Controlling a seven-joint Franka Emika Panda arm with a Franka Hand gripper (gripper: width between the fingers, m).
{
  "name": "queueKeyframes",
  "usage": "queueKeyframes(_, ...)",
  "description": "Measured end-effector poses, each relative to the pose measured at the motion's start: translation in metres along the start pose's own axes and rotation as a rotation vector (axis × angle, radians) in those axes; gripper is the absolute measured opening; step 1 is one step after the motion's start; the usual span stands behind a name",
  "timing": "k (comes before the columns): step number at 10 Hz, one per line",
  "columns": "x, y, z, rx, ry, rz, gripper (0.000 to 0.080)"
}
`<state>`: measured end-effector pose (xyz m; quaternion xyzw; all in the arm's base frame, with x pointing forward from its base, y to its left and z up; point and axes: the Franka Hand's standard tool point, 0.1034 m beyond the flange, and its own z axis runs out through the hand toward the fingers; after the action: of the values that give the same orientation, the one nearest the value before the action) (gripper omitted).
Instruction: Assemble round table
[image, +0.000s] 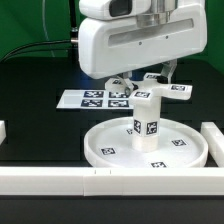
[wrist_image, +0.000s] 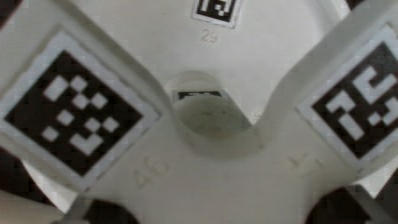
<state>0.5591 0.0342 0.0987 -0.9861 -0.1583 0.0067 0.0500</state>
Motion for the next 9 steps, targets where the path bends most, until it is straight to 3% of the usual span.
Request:
queueKeyframes(7, 0.0030, -0.0035, 0.0007, 0.016, 0.018, 0.501, 0.0446)
queueKeyframes(9, 0.0033, -0.0030, 0.0011, 0.033, 0.034, 0.725, 0.0446)
